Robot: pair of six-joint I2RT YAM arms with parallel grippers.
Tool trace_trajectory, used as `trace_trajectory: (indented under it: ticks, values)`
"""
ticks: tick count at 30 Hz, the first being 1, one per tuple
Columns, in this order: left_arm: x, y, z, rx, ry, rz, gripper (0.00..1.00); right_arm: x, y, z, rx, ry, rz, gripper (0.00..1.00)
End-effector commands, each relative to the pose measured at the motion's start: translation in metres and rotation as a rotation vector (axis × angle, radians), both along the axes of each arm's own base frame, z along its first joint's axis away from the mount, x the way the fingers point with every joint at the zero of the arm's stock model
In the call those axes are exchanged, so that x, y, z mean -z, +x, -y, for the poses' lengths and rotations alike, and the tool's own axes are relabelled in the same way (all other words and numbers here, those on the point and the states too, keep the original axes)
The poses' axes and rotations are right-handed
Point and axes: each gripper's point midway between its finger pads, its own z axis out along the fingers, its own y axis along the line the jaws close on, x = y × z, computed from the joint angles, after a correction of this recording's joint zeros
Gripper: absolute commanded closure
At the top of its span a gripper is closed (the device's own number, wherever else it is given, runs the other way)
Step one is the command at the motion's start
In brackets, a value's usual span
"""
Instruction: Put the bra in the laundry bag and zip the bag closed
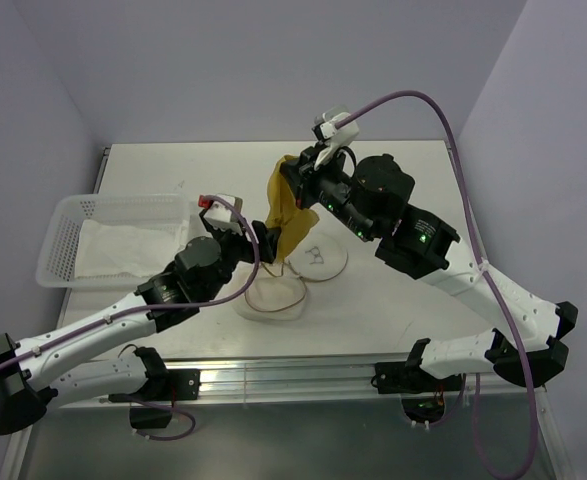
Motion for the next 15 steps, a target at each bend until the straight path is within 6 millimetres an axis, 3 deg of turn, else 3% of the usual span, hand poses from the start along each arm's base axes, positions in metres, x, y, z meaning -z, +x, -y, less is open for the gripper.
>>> trace_trajectory:
  ticks: [1,6,9,11,13,15]
  values:
    - [-0.026,-0.009,0.004,0.056,-0.079,0.085,0.09,-0.021,-0.007,0.01,0.013,0.065,0.025,1.0]
    - [-0.03,-0.018,0.014,0.14,-0.098,0.11,0.12,-0.018,-0.003,0.008,0.027,0.062,0.02,1.0]
    - [-0.028,-0.017,0.016,0.141,-0.08,0.106,0.25,-0.022,-0.005,0.008,0.017,0.08,0.022,1.0]
    - [-0.03,-0.016,0.016,0.139,-0.08,0.107,0.46,-0.023,-0.006,0.011,0.02,0.085,0.025,1.0]
    - [-0.031,-0.015,0.015,0.127,-0.088,0.103,0.74,-0.024,-0.007,0.014,0.026,0.091,0.029,1.0]
    - [-0.033,-0.016,0.013,0.121,-0.098,0.105,0.82,-0.023,-0.007,0.019,0.04,0.093,0.032,1.0]
